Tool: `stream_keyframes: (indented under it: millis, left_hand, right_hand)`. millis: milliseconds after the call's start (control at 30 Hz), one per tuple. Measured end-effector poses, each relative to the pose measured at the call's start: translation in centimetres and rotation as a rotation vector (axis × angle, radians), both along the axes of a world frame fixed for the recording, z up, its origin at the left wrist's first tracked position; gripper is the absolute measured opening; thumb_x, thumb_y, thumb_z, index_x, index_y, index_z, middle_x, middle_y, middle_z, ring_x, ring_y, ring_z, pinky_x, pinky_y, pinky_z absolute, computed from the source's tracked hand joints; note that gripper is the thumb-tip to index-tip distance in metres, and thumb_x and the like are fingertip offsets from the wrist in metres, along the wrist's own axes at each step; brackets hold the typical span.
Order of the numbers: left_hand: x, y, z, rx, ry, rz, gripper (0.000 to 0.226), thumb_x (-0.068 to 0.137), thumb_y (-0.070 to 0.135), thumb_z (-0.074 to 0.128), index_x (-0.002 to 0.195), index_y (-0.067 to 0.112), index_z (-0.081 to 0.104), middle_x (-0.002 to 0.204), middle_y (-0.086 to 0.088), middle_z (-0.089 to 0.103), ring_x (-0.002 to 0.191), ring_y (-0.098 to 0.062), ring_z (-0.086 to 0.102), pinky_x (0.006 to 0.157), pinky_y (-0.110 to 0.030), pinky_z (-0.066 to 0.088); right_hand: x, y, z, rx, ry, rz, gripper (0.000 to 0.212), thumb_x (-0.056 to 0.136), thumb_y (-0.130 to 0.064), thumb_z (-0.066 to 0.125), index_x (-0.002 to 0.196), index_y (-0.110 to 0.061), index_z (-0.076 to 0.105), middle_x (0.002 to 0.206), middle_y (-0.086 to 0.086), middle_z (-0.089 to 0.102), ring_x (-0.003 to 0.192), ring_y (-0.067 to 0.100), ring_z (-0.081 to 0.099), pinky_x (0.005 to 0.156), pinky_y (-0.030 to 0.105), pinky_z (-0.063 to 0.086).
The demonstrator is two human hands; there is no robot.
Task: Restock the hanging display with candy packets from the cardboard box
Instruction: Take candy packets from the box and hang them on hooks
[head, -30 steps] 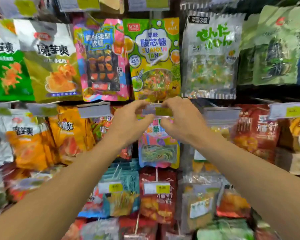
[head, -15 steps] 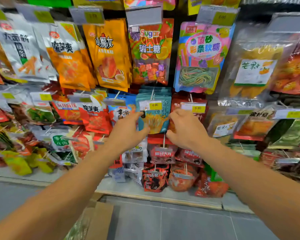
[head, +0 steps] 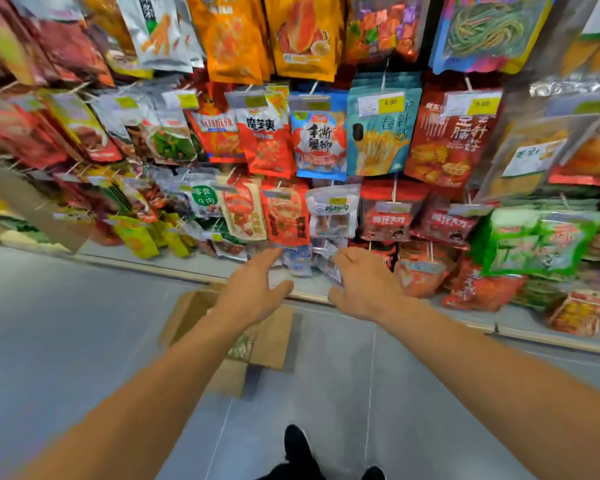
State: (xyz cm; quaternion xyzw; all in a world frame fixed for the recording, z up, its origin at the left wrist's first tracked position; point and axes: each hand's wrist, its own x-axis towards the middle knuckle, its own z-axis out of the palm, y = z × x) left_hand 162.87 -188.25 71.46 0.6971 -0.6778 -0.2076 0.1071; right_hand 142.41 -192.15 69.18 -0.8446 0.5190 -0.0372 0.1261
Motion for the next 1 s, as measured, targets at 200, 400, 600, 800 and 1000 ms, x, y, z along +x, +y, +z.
stream_keyframes:
  millis: [200, 400, 600, 800, 1000]
  left_hand:
    - [9.4, 6.0, -3.4, 0.065, 0.043, 0.128, 0.066, 0.091, 0.042, 0.061, 0.149, 0.022, 0.037, 0.145, -0.004, 0.05, 0.123, -0.024, 0.054, 0.097, -0.032, 0.042]
    - [21.2, 9.9, -6.6, 0.132, 0.057, 0.213, 0.067, 0.09, 0.04, 0.064, 0.149, 0.021, 0.037, 0.145, -0.005, 0.051, 0.131, -0.027, 0.048, 0.101, -0.031, 0.038]
    - [30.2, 11.4, -9.1, 0.178, 0.092, 0.206, 0.064, 0.091, 0.035, 0.063, 0.148, 0.018, 0.04, 0.142, -0.007, 0.054, 0.117, -0.028, 0.058, 0.095, -0.029, 0.041]
    - [35.8, 10.1, -12.5, 0.263, 0.128, 0.215, 0.061, 0.089, 0.03, 0.066, 0.144, 0.014, 0.044, 0.14, -0.01, 0.055, 0.125, -0.03, 0.052, 0.099, -0.033, 0.041]
    - [39.4, 5.4, -17.5, 0.363, 0.109, 0.213, 0.065, 0.089, 0.032, 0.065, 0.147, 0.022, 0.039, 0.138, -0.01, 0.055, 0.122, -0.032, 0.054, 0.098, -0.04, 0.046]
  right_hand:
    - [9.0, 4.8, -2.9, 0.117, 0.011, 0.052, 0.055, 0.084, -0.039, 0.058, 0.131, -0.011, 0.054, 0.13, 0.006, 0.053, 0.125, 0.027, 0.047, 0.105, 0.036, 0.038]
    - [21.7, 8.1, -6.0, 0.207, 0.031, 0.072, 0.056, 0.086, -0.04, 0.058, 0.134, -0.012, 0.052, 0.136, 0.005, 0.051, 0.129, 0.025, 0.043, 0.108, 0.034, 0.036]
    - [31.0, 9.9, -9.0, 0.339, 0.059, 0.038, 0.064, 0.088, -0.041, 0.058, 0.144, -0.015, 0.042, 0.145, 0.003, 0.044, 0.134, 0.026, 0.039, 0.11, 0.032, 0.033]
    - [35.8, 8.2, -13.5, 0.43, 0.057, 0.009, 0.059, 0.092, -0.042, 0.053, 0.141, -0.011, 0.043, 0.14, 0.006, 0.046, 0.128, 0.03, 0.043, 0.104, 0.037, 0.041]
    - [39.5, 3.6, -19.3, 0.537, 0.058, 0.001, 0.067, 0.093, -0.045, 0.053, 0.146, -0.01, 0.033, 0.141, 0.013, 0.045, 0.126, 0.035, 0.045, 0.102, 0.039, 0.042]
